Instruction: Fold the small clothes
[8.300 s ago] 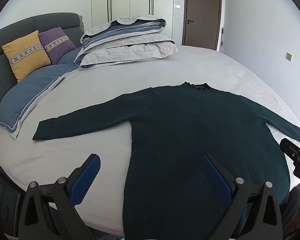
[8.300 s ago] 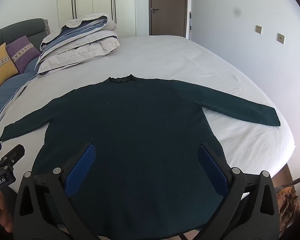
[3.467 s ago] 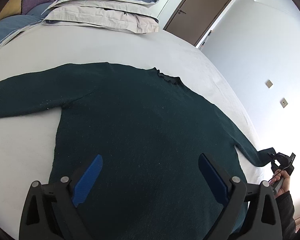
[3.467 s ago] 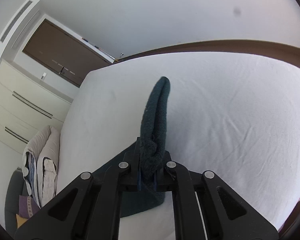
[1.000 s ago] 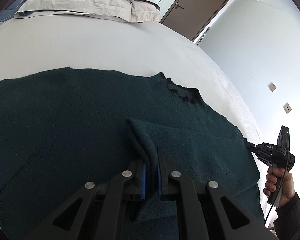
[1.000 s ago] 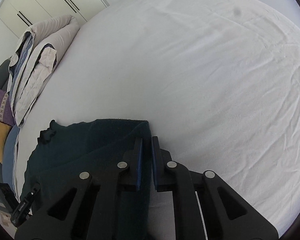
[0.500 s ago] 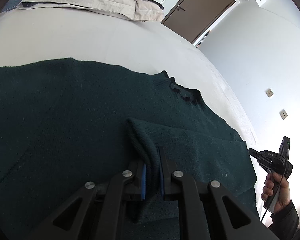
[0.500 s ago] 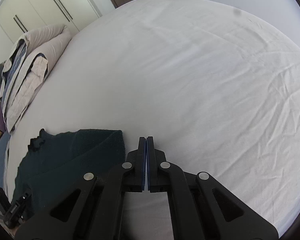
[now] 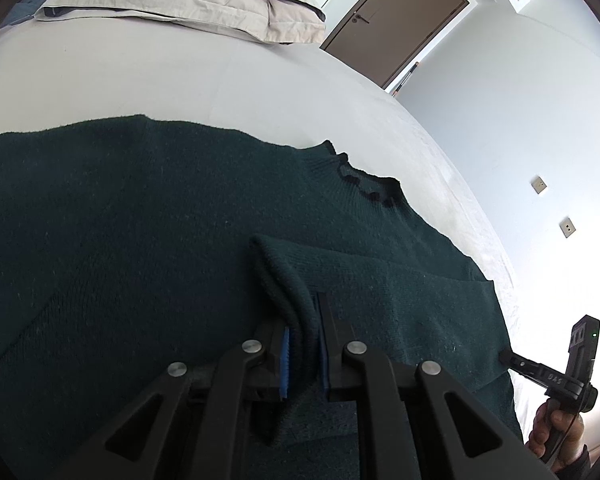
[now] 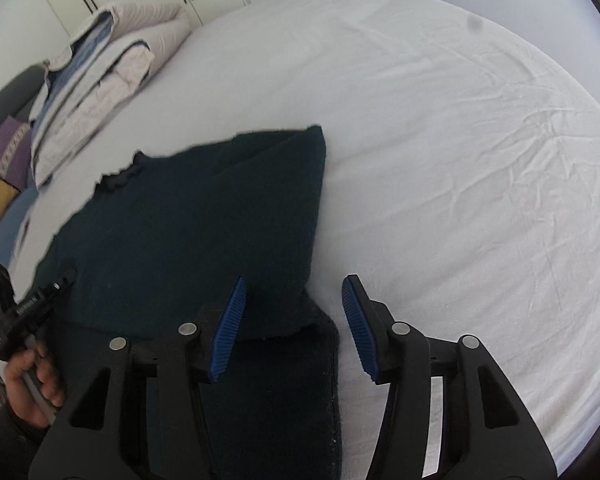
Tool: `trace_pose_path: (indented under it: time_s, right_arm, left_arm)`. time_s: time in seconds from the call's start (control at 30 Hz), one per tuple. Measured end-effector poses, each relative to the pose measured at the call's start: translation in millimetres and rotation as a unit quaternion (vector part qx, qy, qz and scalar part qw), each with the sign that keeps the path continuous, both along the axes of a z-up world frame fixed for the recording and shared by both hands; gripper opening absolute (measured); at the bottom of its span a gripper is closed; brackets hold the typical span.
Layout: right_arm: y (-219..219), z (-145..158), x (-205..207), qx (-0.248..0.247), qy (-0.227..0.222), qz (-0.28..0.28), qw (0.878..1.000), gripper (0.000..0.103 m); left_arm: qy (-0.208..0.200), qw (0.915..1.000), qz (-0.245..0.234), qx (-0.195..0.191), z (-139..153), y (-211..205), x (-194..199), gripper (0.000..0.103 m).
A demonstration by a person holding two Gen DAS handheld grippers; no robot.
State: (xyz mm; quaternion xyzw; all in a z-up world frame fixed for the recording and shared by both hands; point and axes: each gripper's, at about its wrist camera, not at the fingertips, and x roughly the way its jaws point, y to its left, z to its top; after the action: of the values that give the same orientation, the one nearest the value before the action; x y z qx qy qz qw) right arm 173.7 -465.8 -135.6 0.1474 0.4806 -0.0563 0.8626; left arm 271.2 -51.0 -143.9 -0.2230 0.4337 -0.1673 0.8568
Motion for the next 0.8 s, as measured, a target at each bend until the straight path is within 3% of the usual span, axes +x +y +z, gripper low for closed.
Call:
trace_pose_path:
  time_s: [0.03, 0.07, 0.17, 0.67, 0.8]
  right_arm:
    - [0, -1, -1, -0.007, -0.004, -0.001, 1.0, 0.027]
    - [-2, 0, -2, 0.0, -0.009, -0.003, 1.0, 0.018]
    - [-3, 1, -4, 0.0, -0.01, -0.006, 1.0, 0.01]
    - [-37, -16, 3, 0.051, -0.043, -0.028, 0.997, 0.007]
    - [-37, -6, 1, 0.059, -0.042, -0.019, 0.997, 0.011]
  left_arm:
    - [0.001, 1.0, 0.0, -0.001, 0, 0, 0, 0.013]
    - [0.003, 1.0, 0.0, -0.001, 1, 0, -1, 0.013]
    - [0.008, 0.9999, 0.004, 0.005, 5, -2, -2, 0.014]
    - [0.012, 0.9997, 0.008, -0.019, 3, 2, -11, 0.017]
    - [0.012, 0.9996, 0.006, -0.026, 0, 4, -10, 0.018]
